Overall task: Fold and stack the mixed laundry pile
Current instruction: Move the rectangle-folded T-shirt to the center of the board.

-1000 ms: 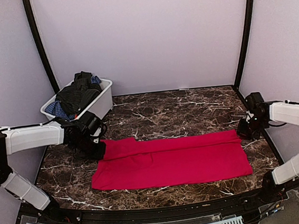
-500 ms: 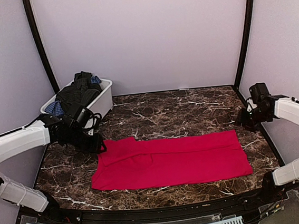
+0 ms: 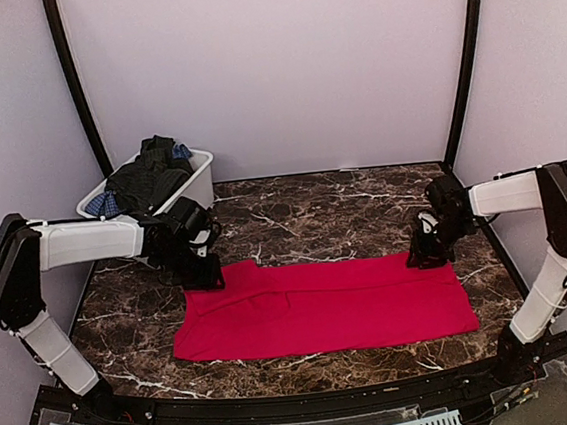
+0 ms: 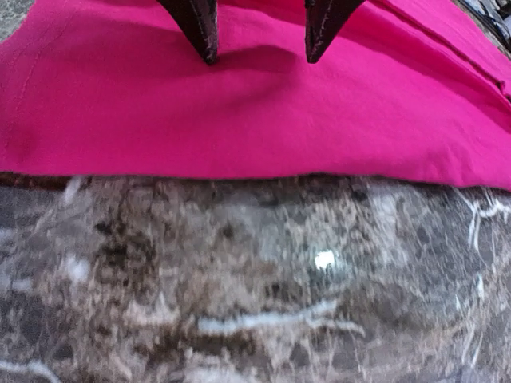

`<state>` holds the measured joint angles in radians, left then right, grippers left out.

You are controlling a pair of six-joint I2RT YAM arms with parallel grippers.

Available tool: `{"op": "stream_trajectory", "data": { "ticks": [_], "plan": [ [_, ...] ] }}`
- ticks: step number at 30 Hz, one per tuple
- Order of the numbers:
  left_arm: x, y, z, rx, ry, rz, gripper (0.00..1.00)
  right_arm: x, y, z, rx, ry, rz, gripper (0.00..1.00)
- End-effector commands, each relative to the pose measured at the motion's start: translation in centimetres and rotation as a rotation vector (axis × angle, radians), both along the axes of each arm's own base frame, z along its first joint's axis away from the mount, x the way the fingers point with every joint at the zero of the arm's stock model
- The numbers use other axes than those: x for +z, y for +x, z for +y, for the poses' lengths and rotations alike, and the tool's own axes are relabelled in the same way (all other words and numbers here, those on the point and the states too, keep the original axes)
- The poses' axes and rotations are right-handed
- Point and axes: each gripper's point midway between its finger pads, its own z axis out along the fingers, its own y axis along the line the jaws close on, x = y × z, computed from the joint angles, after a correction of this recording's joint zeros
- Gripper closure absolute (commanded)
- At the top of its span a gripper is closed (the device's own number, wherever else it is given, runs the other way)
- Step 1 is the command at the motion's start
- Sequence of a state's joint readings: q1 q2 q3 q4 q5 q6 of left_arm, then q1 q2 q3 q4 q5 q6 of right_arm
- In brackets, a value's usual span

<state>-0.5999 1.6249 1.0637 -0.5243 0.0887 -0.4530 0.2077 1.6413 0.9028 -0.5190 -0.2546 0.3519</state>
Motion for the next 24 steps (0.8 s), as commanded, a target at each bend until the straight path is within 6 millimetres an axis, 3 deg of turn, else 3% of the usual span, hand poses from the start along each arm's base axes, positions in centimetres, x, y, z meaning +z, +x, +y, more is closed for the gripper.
{"op": "stream_trajectory", "data": {
  "ticks": [1, 6, 11, 14, 19, 22, 24],
  "plan": [
    [-1.5, 0.8, -1.2, 0.001, -0.012, 0.03, 0.66, -1.3, 1.0, 0.0, 0.02, -0.029, 0.003, 0.67],
    [-4.6, 1.5, -0.5, 0.037, 0.049, 0.085, 0.69, -2.2, 2.4, -1.3, 0.014, -0.127, 0.015, 0.69],
    [-4.7, 5.1, 1.1, 0.105, 0.038, 0.061, 0.7, -1.7, 6.9, -1.7, 0.011, -0.182, -0.013, 0.69],
    [-3.5, 6.8, 1.3, 0.106, 0.036, 0.03, 0.7, -1.0, 7.9, -1.3, 0.029, -0.181, -0.021, 0.7],
    [-1.3, 5.7, -0.1, 0.028, -0.026, 0.013, 0.68, 0.2, 5.5, -0.7, 0.075, -0.168, -0.021, 0.68],
    [0.2, 4.7, 1.3, 0.047, -0.01, -0.017, 0.65, -0.6, 3.1, -1.2, 0.094, -0.189, 0.04, 0.66],
    [1.2, 4.9, 2.9, 0.095, -0.002, -0.037, 0.63, -0.3, 2.5, -1.3, 0.082, -0.184, 0.054, 0.65]
  ]
}}
